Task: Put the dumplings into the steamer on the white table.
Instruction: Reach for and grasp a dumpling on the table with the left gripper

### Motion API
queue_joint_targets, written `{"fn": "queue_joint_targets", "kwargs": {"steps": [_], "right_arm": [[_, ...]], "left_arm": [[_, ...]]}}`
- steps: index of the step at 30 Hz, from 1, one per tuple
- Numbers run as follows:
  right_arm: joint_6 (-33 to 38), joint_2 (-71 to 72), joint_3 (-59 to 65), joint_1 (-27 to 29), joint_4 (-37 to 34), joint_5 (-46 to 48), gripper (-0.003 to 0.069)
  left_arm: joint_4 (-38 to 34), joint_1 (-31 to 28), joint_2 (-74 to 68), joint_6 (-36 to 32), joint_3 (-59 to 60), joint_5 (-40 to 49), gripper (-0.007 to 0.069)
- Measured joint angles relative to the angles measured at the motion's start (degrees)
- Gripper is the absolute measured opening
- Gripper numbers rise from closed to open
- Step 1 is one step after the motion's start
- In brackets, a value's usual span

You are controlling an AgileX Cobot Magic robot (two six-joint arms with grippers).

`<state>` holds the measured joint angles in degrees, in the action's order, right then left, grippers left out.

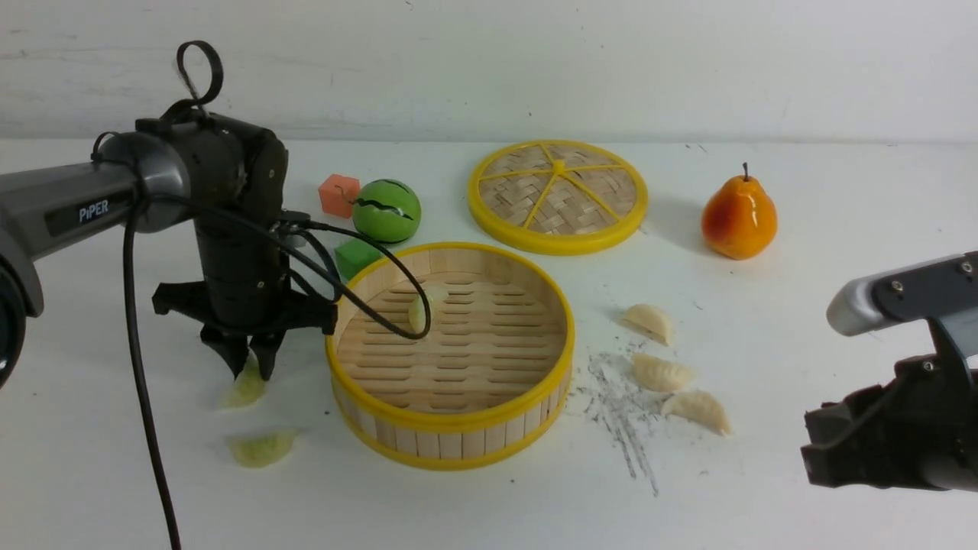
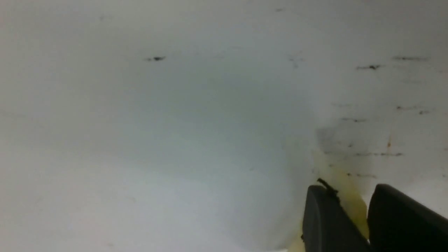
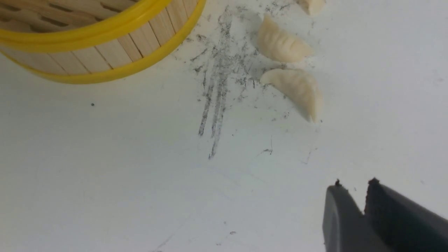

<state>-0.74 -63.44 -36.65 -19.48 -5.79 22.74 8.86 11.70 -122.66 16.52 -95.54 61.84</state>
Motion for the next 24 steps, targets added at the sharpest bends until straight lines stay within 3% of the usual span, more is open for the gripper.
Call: {"fn": "queue_joint_targets", "kwargs": {"steps": [7, 13, 16, 21, 24], "right_arm": [[0.0, 0.0, 0.0, 0.0, 0.0, 0.0, 0.012], [0.0, 0.0, 0.0, 0.0, 0.0, 0.0, 0.0125], [0.1, 0.0, 0.0, 0.0, 0.0, 0.1, 0.0125], [0.2, 0.0, 0.0, 0.0, 0.0, 0.1, 0.0128], [0.2, 0.0, 0.0, 0.0, 0.0, 0.1, 0.013]], "left_arm": [[-2.5, -1.6, 0.0, 1.2, 0.0, -0.3, 0.0174], [-3.9, -2.3, -1.2, 1.2, 0.1, 0.8, 0.0363], [-4.3, -2.4, -1.2, 1.0, 0.1, 1.4, 0.0406], [-5.6, -2.4, -0.4, 0.5, 0.2, 1.3, 0.0378], [-5.9, -2.4, 0.3, -0.3, 0.2, 1.1, 0.0289]]}}
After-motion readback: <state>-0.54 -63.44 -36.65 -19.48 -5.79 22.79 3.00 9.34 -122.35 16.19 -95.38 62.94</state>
